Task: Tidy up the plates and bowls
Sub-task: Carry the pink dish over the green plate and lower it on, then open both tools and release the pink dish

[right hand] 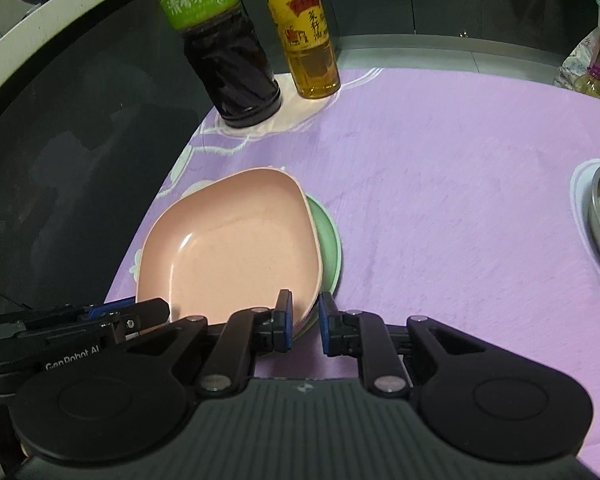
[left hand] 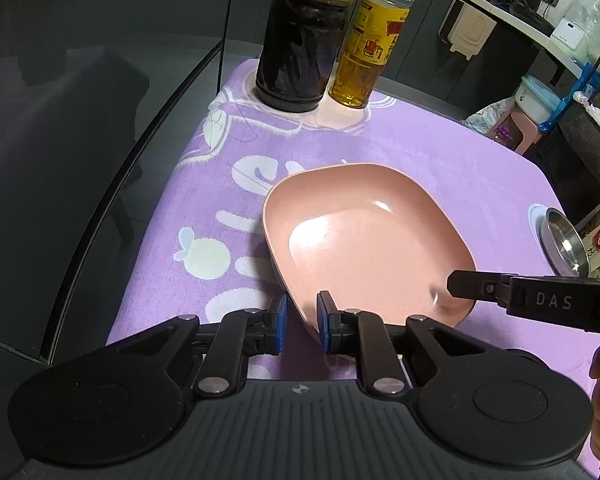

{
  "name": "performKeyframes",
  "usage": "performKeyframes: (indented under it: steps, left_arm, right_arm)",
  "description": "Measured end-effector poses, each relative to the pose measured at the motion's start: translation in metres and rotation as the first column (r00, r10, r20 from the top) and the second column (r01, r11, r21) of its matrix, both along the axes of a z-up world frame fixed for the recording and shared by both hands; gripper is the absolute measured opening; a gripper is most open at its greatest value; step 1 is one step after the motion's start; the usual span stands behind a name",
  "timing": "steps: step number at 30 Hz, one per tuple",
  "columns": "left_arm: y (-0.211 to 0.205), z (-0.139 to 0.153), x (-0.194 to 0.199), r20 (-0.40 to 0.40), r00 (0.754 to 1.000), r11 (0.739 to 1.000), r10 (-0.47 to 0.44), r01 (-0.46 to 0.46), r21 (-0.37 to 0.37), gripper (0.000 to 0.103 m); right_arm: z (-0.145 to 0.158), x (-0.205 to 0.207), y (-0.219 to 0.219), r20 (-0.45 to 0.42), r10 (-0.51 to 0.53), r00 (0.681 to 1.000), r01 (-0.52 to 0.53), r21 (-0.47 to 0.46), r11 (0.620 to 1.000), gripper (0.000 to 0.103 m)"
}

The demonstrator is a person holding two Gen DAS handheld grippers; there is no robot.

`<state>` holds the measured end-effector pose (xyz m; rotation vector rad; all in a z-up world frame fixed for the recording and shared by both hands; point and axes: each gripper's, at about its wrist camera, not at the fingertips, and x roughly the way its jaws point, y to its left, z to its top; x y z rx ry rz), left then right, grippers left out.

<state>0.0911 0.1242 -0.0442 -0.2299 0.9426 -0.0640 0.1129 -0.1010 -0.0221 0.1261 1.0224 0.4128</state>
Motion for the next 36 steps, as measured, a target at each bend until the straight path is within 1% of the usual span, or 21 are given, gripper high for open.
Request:
performKeyframes:
  steps: [7,9,10,14,21,28,36]
  left_arm:
    - [-0.001,0.005,-0.001,-0.006,1.000,1.000,-0.001,0.001,0.012,0.014]
    - [0.000,0.008,-0.004,0.012,1.000,1.000,0.000,0.000,0.021,0.017]
    - [0.000,0.011,-0.005,0.024,1.000,1.000,0.002,-0.003,0.029,0.021]
    - [0.001,0.018,-0.009,0.047,0.999,0.998,0.007,-0.010,0.068,0.021]
    - [0.003,0.023,-0.013,0.059,0.998,0.998,0.015,-0.018,0.054,0.021]
    - [-0.004,0.030,-0.017,0.072,0.997,0.998,0.013,-0.018,0.062,0.021]
    - [-0.027,0.045,-0.020,0.100,0.994,0.996,-0.031,0.023,0.081,0.022]
  right_arm:
    - [-0.002,0.000,0.000,-0.010,0.006,1.000,-0.006,0.002,1.000,0.017]
    - [-0.004,0.001,0.001,-0.012,0.007,1.000,-0.007,0.003,1.000,0.017]
    - [-0.004,0.001,0.000,-0.012,0.005,1.000,-0.005,0.005,1.000,0.017]
    - [-0.005,0.003,0.000,-0.020,0.001,1.000,-0.001,0.013,1.000,0.017]
    - [-0.001,0.001,-0.008,-0.037,-0.004,0.999,0.006,0.046,0.999,0.018]
    - [0.008,-0.005,-0.020,-0.012,-0.025,1.000,0.026,0.060,0.998,0.019]
    - [0.015,-0.012,-0.042,0.008,-0.047,0.999,0.047,0.084,0.995,0.019]
